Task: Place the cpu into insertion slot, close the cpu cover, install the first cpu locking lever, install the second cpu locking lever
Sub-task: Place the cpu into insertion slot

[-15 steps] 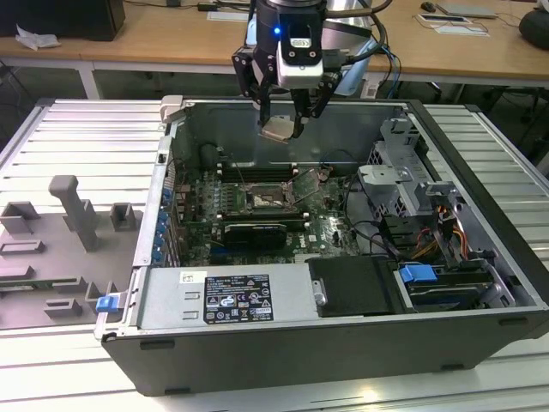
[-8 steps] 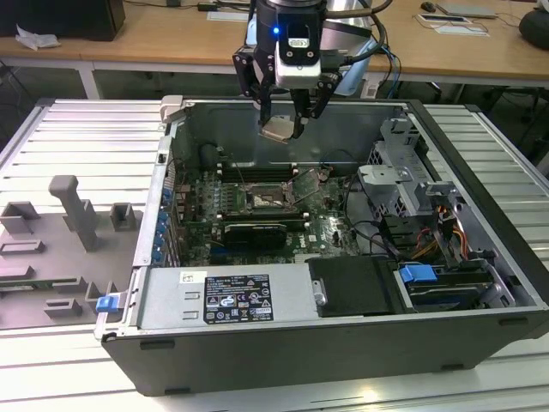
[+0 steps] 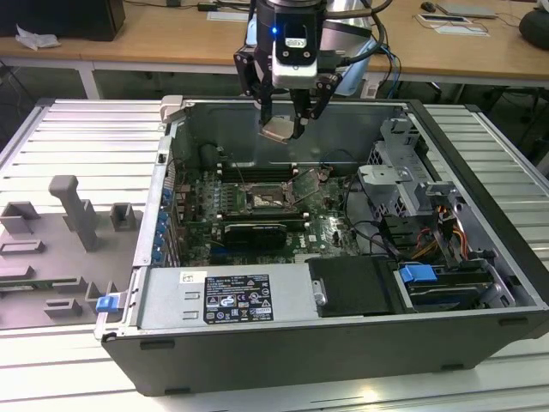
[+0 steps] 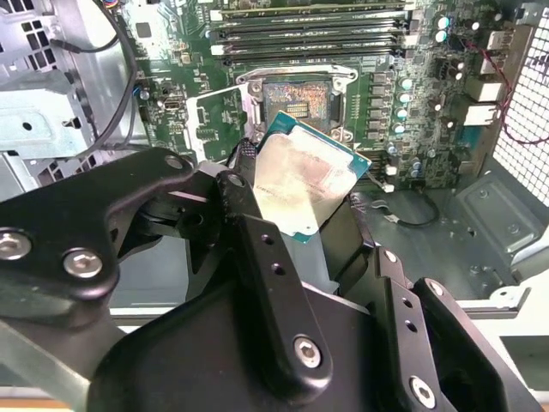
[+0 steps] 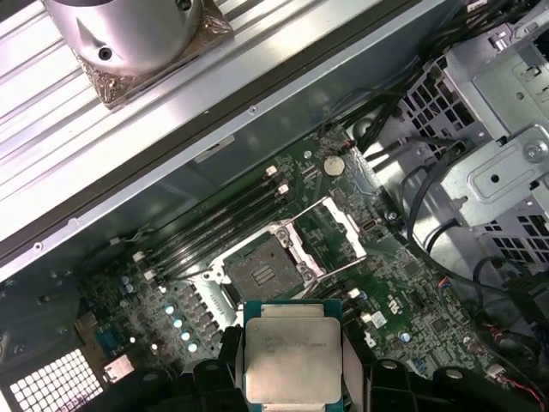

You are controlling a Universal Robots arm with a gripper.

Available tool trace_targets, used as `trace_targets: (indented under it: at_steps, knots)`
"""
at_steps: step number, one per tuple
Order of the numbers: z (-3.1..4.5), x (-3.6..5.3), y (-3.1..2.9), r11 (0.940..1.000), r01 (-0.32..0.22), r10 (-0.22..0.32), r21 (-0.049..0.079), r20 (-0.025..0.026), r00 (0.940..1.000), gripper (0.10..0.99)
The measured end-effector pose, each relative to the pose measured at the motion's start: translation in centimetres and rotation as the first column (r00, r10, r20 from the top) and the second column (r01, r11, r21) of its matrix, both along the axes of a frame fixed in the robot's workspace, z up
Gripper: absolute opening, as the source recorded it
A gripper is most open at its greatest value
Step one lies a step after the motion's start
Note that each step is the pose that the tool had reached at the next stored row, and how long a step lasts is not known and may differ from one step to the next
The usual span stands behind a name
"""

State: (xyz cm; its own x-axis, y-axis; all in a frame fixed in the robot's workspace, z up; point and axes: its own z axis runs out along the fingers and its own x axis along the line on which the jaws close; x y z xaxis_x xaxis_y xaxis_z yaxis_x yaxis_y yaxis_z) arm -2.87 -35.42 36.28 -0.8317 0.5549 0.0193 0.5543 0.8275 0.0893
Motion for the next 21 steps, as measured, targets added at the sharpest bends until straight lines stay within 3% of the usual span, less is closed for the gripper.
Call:
trace_targets:
  at_steps: [16, 21]
  knots:
    - [-0.04, 0.00, 0.01, 0.9964, 0.085, -0.085, 0.000, 0.0000, 0.9964, 0.545]
    - [-0.19, 0.00, 0.01, 0.9870, 0.161, -0.161, -0.002, 0.0004, 0.9870, 0.545]
